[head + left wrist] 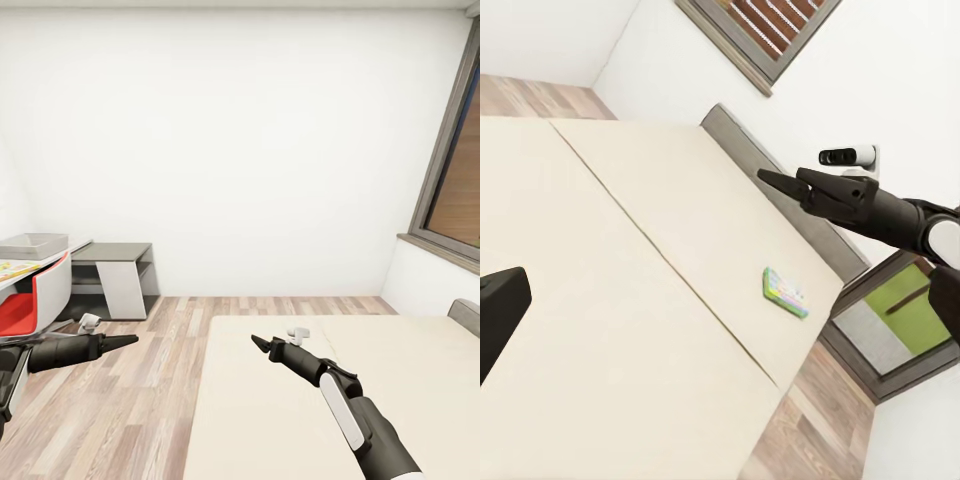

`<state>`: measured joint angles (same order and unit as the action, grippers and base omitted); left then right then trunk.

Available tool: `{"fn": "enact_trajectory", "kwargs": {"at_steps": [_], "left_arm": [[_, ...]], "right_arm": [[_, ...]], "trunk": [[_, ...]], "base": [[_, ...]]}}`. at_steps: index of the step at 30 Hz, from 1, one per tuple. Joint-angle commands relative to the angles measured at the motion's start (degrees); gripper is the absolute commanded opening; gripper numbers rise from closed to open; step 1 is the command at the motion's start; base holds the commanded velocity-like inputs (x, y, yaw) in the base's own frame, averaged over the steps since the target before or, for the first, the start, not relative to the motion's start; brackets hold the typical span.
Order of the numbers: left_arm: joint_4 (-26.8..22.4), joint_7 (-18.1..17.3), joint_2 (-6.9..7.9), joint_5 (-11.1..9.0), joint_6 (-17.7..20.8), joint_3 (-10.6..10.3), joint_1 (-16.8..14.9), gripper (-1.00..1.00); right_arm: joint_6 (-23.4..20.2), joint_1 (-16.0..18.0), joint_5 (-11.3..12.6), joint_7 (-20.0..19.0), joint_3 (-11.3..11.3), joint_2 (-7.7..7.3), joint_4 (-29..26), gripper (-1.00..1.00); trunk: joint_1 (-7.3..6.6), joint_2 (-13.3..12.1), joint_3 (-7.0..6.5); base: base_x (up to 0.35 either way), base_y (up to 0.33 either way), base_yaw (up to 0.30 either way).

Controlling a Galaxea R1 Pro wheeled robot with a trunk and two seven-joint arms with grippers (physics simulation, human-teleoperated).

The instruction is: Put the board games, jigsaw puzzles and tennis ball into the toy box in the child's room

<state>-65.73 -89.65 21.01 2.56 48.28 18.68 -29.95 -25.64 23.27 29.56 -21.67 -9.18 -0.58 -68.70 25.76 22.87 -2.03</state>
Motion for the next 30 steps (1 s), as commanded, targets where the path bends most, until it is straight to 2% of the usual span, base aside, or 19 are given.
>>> {"fn": "enact_trajectory", "kwargs": {"at_steps": [1, 20, 30], "left_arm": [[-0.01, -0.35, -0.01, 0.27, 0.63, 0.04, -0.02, 1.00], [-0.01, -0.35, -0.07, 0.27, 0.56, 0.04, -0.02, 1.00], [-0.01, -0.35, -0.06, 0.27, 0.62, 0.04, -0.02, 1.00]], "right_arm": [[-0.29, 0.02, 0.39, 0.05, -0.05, -0.04, -0.03, 1.00], [-0.29, 0.02, 0.38, 0.05, -0.05, -0.04, -0.03, 1.00], [-0.29, 0.02, 0.36, 0.05, -0.05, -0.04, -0.03, 1.00]], "trunk": [[0.02, 0.04, 0.03], [0.02, 0.04, 0.03], [0.02, 0.04, 0.03]], "base": [[0.008, -0.004, 0.000], [0.038, -0.003, 0.000], [0.000, -0.195, 0.000]]}}
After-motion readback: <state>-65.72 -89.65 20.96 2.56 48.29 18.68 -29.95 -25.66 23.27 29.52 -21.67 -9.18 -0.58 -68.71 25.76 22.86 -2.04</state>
